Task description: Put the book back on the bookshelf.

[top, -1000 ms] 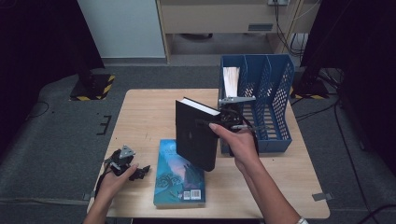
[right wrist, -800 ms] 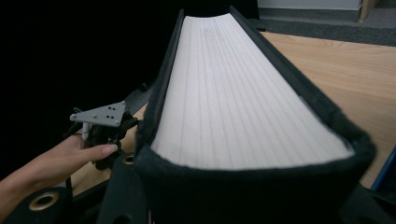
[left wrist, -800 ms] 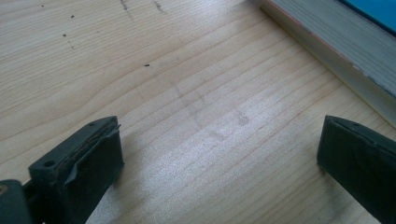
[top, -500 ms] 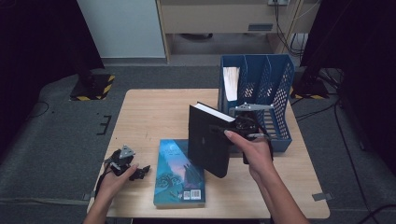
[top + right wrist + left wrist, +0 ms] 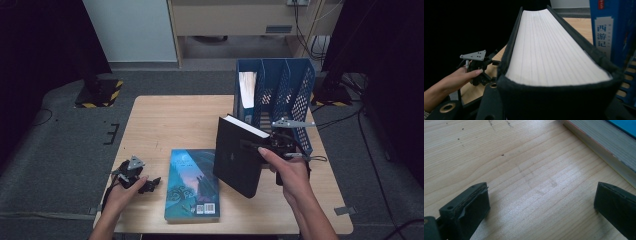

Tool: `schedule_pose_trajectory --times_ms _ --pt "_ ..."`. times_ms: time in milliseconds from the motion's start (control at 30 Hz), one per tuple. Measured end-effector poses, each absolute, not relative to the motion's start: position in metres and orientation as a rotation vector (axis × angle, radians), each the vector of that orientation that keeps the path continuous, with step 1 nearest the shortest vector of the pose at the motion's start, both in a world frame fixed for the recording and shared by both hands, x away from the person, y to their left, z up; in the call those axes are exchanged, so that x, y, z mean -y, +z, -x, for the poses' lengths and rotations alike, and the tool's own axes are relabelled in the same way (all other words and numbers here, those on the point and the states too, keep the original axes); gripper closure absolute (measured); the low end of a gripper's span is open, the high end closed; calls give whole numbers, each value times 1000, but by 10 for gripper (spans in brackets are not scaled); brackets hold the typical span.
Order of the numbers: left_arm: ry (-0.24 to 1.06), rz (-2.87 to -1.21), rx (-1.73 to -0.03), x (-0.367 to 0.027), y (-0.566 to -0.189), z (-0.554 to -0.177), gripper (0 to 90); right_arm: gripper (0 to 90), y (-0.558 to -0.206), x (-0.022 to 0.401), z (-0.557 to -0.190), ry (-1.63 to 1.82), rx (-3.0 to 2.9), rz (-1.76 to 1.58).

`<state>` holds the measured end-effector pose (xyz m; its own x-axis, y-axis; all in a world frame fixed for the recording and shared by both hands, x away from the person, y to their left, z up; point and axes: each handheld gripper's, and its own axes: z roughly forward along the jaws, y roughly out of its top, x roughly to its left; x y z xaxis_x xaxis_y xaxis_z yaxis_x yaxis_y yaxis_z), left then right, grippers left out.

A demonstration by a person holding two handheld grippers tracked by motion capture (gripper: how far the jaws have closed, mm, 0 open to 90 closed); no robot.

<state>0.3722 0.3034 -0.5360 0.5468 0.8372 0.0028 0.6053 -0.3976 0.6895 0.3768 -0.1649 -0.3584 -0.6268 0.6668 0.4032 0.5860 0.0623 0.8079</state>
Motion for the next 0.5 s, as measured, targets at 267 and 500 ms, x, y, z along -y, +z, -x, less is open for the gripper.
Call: schedule_pose_trajectory --times_ms 267,500 --pt "466 -2140 -1157 -303 -536 -372 0 535 -358 182 -372 1643 -2184 -1347" --pt "466 -2140 -1156 -304 -536 -372 0 534 -353 197 -363 1657 -2139 -1370"
